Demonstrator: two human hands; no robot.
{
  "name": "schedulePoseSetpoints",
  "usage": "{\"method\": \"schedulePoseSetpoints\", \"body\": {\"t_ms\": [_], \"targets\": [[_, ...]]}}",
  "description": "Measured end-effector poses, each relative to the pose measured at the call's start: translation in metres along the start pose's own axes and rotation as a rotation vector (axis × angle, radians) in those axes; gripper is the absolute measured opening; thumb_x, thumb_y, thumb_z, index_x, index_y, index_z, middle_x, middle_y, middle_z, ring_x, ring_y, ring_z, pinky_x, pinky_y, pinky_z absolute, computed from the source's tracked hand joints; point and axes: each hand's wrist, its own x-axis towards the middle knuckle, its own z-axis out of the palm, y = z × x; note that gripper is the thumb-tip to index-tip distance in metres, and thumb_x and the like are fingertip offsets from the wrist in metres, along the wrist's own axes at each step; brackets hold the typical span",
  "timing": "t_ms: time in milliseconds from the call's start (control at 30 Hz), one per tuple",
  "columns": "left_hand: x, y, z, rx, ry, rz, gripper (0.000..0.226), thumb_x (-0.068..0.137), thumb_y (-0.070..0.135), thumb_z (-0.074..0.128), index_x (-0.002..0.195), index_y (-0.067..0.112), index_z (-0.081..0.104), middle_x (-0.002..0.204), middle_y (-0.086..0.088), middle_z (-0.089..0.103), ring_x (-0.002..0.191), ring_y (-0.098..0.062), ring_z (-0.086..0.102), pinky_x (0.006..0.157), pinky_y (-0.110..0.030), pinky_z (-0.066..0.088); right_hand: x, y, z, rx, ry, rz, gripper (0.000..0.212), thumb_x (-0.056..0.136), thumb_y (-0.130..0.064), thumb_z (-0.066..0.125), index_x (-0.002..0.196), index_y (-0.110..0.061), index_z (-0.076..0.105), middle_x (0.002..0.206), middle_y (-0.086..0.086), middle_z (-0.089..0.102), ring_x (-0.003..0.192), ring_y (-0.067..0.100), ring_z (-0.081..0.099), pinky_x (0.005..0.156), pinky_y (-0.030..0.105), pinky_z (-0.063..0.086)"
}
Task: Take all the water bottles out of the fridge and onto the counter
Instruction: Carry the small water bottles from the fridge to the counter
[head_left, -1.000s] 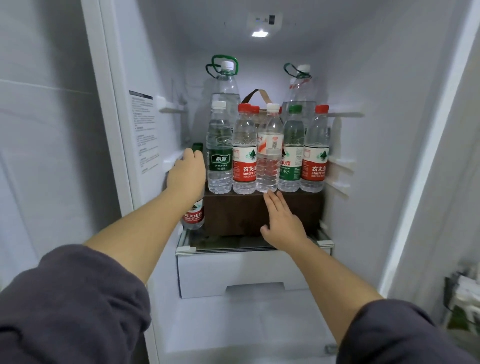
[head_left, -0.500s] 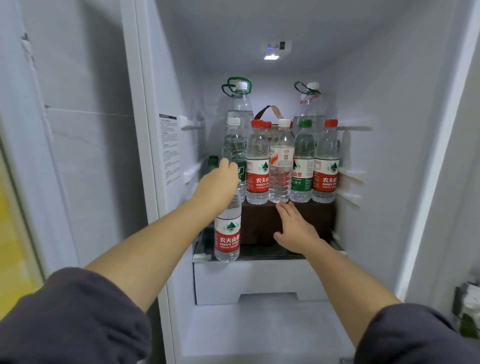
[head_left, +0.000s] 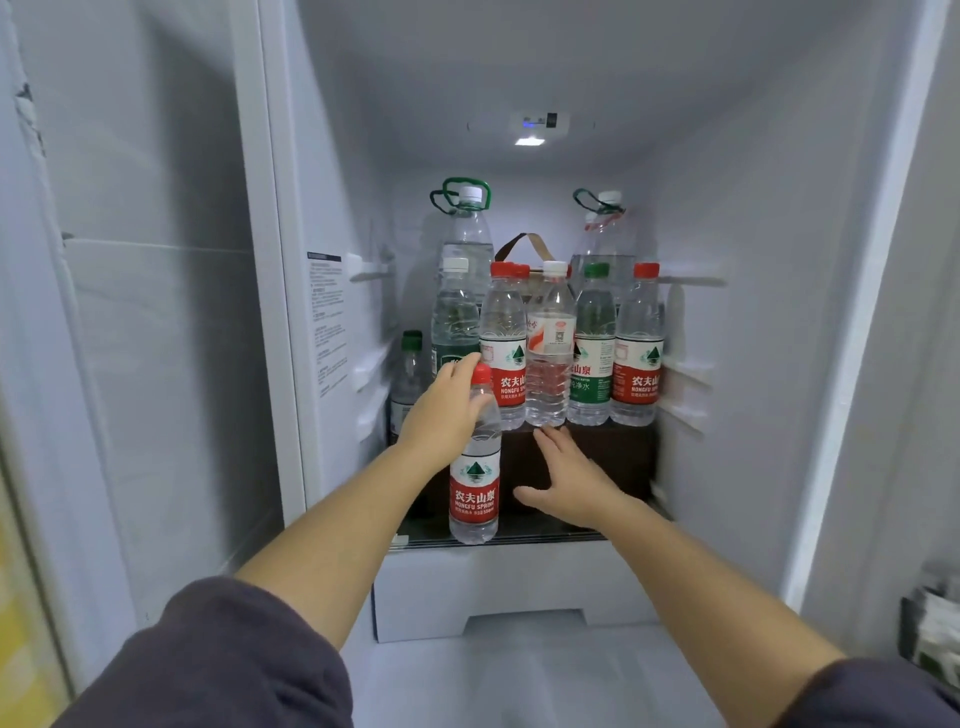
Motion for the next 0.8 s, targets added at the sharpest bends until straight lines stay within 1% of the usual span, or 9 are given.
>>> {"method": "schedulePoseSetpoints", "body": {"t_ms": [100, 167, 233, 333, 367, 433, 567, 700, 800], "targets": [[-0.01, -0.011, 0.0, -0.079, -0.001, -0.029, 0.047, 0.1, 0.026, 0.047, 0.145, 0.02, 0.035, 0.141, -0.002, 0.047, 0.122, -0.019, 0.052, 0.099, -0.04, 0.046, -0.005, -0.018, 0.018, 0.252, 0.099, -0.032, 0.094, 0.083, -0.046, 0.071, 0.156, -0.022, 0.017, 0.163, -0.002, 0.017, 0.148, 0.017, 0.023, 0.116, 0.041, 0.032], [-0.023, -0.026, 0.002, 0.037, -0.046, -0.091, 0.045, 0.1, 0.019, 0.04, 0.144, 0.015, 0.035, 0.145, -0.006, 0.043, 0.126, -0.023, 0.048, 0.102, -0.043, 0.043, -0.005, -0.032, 0.027, 0.385, 0.114, -0.011, 0.092, 0.083, -0.04, 0.074, 0.155, -0.02, 0.021, 0.157, 0.002, 0.031, 0.141, 0.018, 0.036, 0.109, 0.036, 0.04], [-0.038, -0.042, 0.005, 0.192, -0.163, -0.159, 0.055, 0.093, 0.008, 0.042, 0.147, 0.014, 0.032, 0.151, -0.007, 0.035, 0.133, -0.025, 0.04, 0.106, -0.045, 0.04, -0.003, -0.043, 0.032, 0.535, 0.102, 0.029, 0.088, 0.082, -0.032, 0.076, 0.153, -0.017, 0.025, 0.15, 0.006, 0.04, 0.133, 0.018, 0.044, 0.102, 0.035, 0.045], [-0.055, -0.057, 0.011, 0.352, -0.276, -0.156, 0.08, 0.086, -0.001, 0.049, 0.155, 0.017, 0.013, 0.162, 0.001, 0.012, 0.146, -0.02, 0.019, 0.113, -0.044, 0.033, -0.001, -0.054, 0.039, 0.7, 0.107, 0.066, 0.081, 0.078, -0.024, 0.081, 0.144, -0.016, 0.036, 0.137, 0.004, 0.052, 0.124, 0.019, 0.053, 0.092, 0.03, 0.048], [-0.056, -0.059, 0.012, 0.376, -0.271, -0.142, 0.084, 0.085, 0.0, 0.051, 0.156, 0.018, 0.01, 0.163, 0.003, 0.009, 0.147, -0.018, 0.016, 0.113, -0.043, 0.032, 0.0, -0.056, 0.042, 0.726, 0.121, 0.074, 0.078, 0.077, -0.022, 0.082, 0.142, -0.016, 0.038, 0.134, 0.003, 0.054, 0.123, 0.02, 0.054, 0.09, 0.029, 0.048], [-0.056, -0.061, 0.013, 0.413, -0.241, -0.116, 0.084, 0.085, 0.002, 0.055, 0.156, 0.018, 0.011, 0.162, 0.004, 0.012, 0.147, -0.016, 0.017, 0.112, -0.04, 0.034, 0.002, -0.061, 0.047, 0.745, 0.148, 0.087, 0.076, 0.075, -0.021, 0.083, 0.138, -0.016, 0.04, 0.13, 0.002, 0.057, 0.121, 0.02, 0.056, 0.089, 0.028, 0.047], [-0.055, -0.058, 0.014, 0.473, -0.252, -0.126, 0.085, 0.086, 0.007, 0.058, 0.155, 0.017, 0.011, 0.161, 0.004, 0.012, 0.146, -0.016, 0.019, 0.11, -0.041, 0.035, 0.007, -0.073, 0.052, 0.708, 0.223, 0.15, 0.069, 0.074, -0.026, 0.083, 0.128, -0.015, 0.043, 0.124, 0.004, 0.059, 0.115, 0.021, 0.058, 0.09, 0.034, 0.05], [-0.055, -0.055, 0.014, 0.537, -0.261, -0.125, 0.089, 0.085, 0.008, 0.062, 0.155, 0.015, 0.008, 0.161, 0.002, 0.011, 0.145, -0.018, 0.022, 0.107, -0.04, 0.039, 0.005, -0.07, 0.05, 0.651, 0.279, 0.181, 0.06, 0.071, -0.031, 0.082, 0.117, -0.021, 0.046, 0.115, 0.0, 0.063, 0.108, 0.02, 0.061, 0.086, 0.036, 0.053], [-0.057, -0.055, 0.015, 0.556, -0.28, -0.129, 0.091, 0.086, 0.009, 0.063, 0.156, 0.015, 0.005, 0.163, 0.001, 0.005, 0.141, -0.021, 0.029, 0.104, -0.038, 0.042, 0.002, -0.052, 0.036, 0.631, 0.301, 0.215, 0.057, 0.07, -0.03, 0.084, 0.112, -0.026, 0.047, 0.114, -0.002, 0.064, 0.108, 0.02, 0.062, 0.087, 0.038, 0.054]]}}
